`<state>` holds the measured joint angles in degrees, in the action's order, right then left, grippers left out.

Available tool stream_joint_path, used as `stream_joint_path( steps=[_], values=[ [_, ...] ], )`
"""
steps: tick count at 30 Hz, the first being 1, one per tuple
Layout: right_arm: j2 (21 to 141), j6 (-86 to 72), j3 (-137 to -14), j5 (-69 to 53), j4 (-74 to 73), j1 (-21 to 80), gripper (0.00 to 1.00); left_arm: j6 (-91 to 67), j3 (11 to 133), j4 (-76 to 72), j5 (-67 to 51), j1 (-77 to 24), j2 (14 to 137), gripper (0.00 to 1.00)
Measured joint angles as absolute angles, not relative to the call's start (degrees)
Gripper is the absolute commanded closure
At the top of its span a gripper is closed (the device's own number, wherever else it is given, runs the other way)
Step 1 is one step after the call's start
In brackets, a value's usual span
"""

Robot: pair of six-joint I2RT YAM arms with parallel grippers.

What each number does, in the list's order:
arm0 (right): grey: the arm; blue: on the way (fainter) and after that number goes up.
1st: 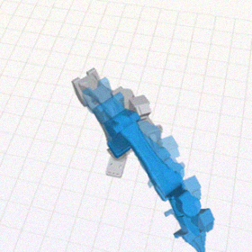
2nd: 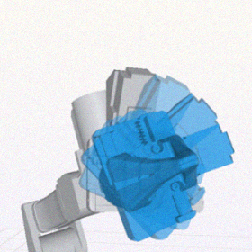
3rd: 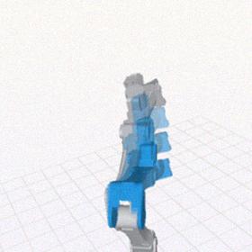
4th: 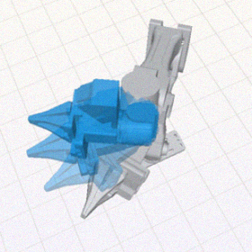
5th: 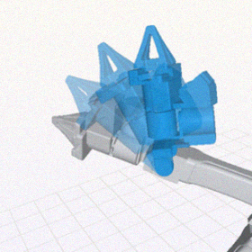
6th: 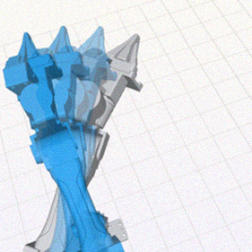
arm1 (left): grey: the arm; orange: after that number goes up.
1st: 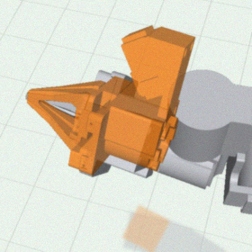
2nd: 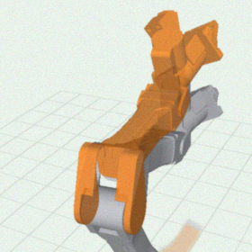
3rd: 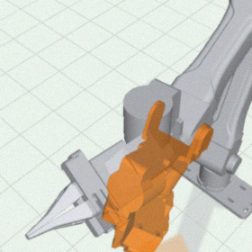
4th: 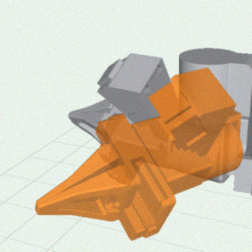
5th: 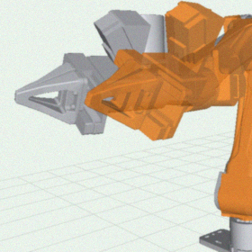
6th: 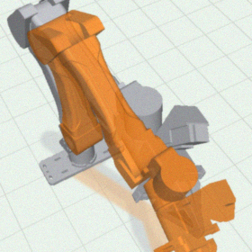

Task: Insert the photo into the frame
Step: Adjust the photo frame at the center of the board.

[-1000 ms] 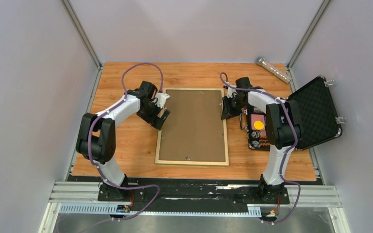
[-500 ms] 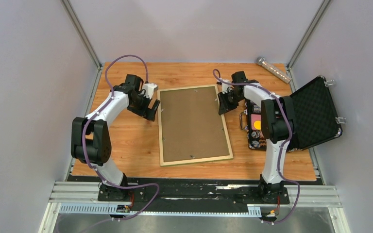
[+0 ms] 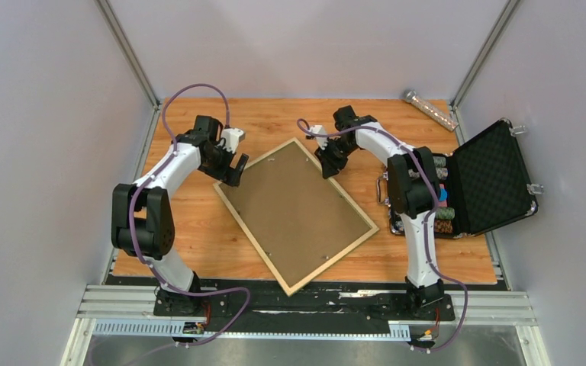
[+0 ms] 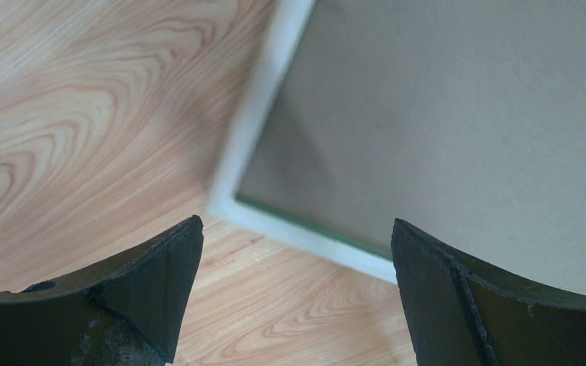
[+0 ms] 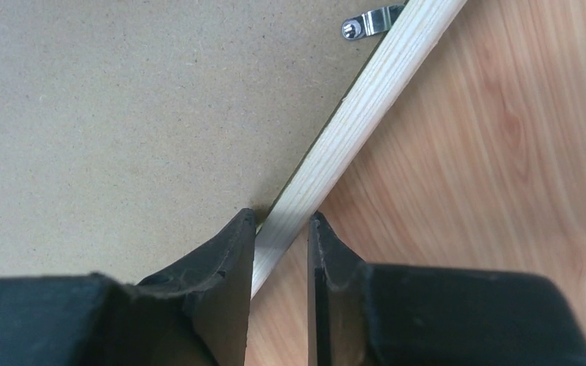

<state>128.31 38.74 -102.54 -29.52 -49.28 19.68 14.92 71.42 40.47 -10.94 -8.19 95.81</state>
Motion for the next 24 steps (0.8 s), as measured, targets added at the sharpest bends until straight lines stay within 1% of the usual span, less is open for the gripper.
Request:
stream_joint_path(
  steps=[3, 6, 10, 17, 24],
  values=[
    [130.54, 44.45, -106.61, -30.24, -52.12, 20.47, 0.93, 14.94, 71.55, 39.75, -10.35, -8.19, 96.79, 0.00],
    [133.64, 49.52, -112.14, -30.41, -55.13, 20.99, 0.93, 14.90, 73.80, 39.88, -10.33, -8.21, 100.47, 0.00],
    [136.84, 52.86, -117.95, -30.63, -57.39, 21.65, 0.94, 14.81, 81.01, 40.10, -10.46, -8.21, 108.71, 0.00],
    [137.71, 52.27, -119.11, -33.06, -57.54, 21.74, 0.95, 14.22, 88.88, 40.93, -10.24, -9.82, 117.16, 0.00],
    [137.51, 46.41, -116.55, -38.06, -53.63, 21.87, 0.95, 13.10, 97.38, 41.87, -10.37, -13.06, 122.87, 0.01]
  ],
)
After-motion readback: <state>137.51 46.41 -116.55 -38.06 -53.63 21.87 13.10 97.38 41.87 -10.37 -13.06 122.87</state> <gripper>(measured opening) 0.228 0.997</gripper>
